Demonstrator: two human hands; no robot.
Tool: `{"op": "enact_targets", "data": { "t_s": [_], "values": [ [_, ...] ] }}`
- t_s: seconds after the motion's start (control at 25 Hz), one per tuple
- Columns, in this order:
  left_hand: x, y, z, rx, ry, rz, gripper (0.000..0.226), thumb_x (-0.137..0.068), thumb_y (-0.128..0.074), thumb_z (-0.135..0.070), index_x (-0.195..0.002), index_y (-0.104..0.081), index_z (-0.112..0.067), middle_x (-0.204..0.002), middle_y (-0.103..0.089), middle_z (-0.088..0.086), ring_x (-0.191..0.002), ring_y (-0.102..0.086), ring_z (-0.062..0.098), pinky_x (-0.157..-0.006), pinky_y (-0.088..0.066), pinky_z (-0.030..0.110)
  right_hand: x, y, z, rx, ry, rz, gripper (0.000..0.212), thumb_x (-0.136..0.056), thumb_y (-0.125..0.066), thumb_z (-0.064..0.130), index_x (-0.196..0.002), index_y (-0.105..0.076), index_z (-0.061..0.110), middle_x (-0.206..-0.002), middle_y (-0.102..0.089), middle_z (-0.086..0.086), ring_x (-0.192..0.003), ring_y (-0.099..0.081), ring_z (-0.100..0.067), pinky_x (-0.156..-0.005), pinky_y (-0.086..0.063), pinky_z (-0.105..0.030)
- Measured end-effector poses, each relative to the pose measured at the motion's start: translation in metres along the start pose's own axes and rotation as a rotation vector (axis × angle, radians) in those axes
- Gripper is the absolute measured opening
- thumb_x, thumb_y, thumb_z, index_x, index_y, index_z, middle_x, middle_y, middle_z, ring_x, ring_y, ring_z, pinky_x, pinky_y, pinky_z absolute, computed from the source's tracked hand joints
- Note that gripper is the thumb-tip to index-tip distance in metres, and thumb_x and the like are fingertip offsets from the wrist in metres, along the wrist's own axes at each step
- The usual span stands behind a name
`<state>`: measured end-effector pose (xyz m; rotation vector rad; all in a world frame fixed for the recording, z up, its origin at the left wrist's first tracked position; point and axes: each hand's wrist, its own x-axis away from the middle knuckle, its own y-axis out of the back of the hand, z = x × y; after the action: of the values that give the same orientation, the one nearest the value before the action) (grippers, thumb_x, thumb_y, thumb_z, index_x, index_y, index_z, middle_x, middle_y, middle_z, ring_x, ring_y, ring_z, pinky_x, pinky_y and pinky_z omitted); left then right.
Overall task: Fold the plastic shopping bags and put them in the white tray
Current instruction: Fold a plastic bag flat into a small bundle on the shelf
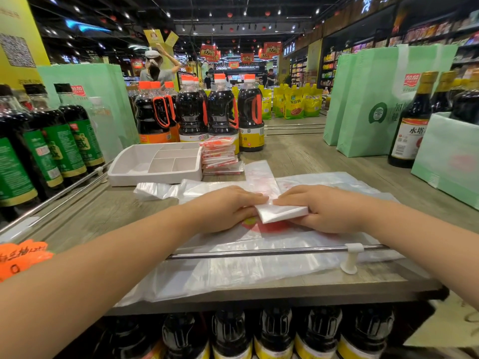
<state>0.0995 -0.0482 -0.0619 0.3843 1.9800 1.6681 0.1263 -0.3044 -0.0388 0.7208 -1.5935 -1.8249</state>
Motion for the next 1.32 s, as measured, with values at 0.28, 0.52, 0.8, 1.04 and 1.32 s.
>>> {"op": "enact_targets", "data": {
  "t_s": [0.28, 0.52, 0.8, 1.04, 1.32],
  "values": [
    [0.002, 0.005, -0.007, -0.006, -0.005, 0.049, 0.043, -0.105, -0.037, -0.040, -0.147, -0.045, -0.032, -0.148, -0.045, -0.011, -0.130, -0.045, 0.009, -0.109, -0.034, 0.025, -0.003, -0.002, -0.003, -0.187, 0.031, -0.098, 0.028, -0.099, -0.056, 0.037, -0.125, -0.064, 0.044, -0.127, -0.061, 0.021, -0.118, -0.053, 0.001, -0.104, -0.037, -0.020],
    [0.000, 0.001, -0.015, -0.101, -0.030, 0.036, 0.046, -0.104, -0.040, -0.041, -0.148, -0.043, -0.031, -0.142, -0.043, -0.006, -0.125, -0.043, 0.011, -0.105, -0.037, 0.027, -0.006, -0.003, -0.002, -0.211, 0.001, -0.102, 0.020, -0.099, -0.056, 0.038, -0.112, -0.070, 0.041, -0.115, -0.065, 0.016, -0.108, -0.059, -0.003, -0.099, -0.045, -0.031],
    [-0.002, -0.001, -0.010, 0.229, 0.079, -0.087, 0.020, -0.103, -0.052, -0.022, -0.102, -0.070, -0.012, -0.095, -0.054, -0.009, -0.083, -0.050, -0.007, -0.072, -0.035, 0.017, -0.008, -0.006, -0.004, -0.293, -0.091, -0.188, 0.014, -0.099, -0.056, 0.040, -0.105, -0.068, 0.044, -0.097, -0.068, 0.024, -0.066, -0.057, 0.011, -0.058, -0.039, -0.009],
    [-0.012, -0.005, -0.011, 0.516, 0.254, -0.186, 0.013, -0.104, -0.049, -0.028, -0.097, -0.059, -0.024, -0.092, -0.065, -0.006, -0.090, -0.064, 0.017, -0.084, -0.054, 0.034, -0.014, -0.007, -0.008, -0.454, -0.155, -0.244, 0.003, -0.093, -0.065, 0.042, -0.096, -0.066, 0.043, -0.088, -0.070, 0.028, -0.080, -0.062, 0.010, -0.076, -0.045, -0.018],
    [-0.024, -0.006, -0.017, 0.465, 0.454, -0.093, 0.037, -0.105, -0.042, -0.042, -0.103, -0.060, -0.009, -0.089, -0.063, 0.004, -0.075, -0.053, 0.016, -0.069, -0.043, 0.033, -0.025, -0.008, -0.004, -0.490, -0.276, -0.293, 0.027, -0.091, -0.069, 0.042, -0.101, -0.068, 0.017, -0.087, -0.073, -0.004, -0.066, -0.059, -0.008, -0.064, -0.046, -0.026]
  ]
}}
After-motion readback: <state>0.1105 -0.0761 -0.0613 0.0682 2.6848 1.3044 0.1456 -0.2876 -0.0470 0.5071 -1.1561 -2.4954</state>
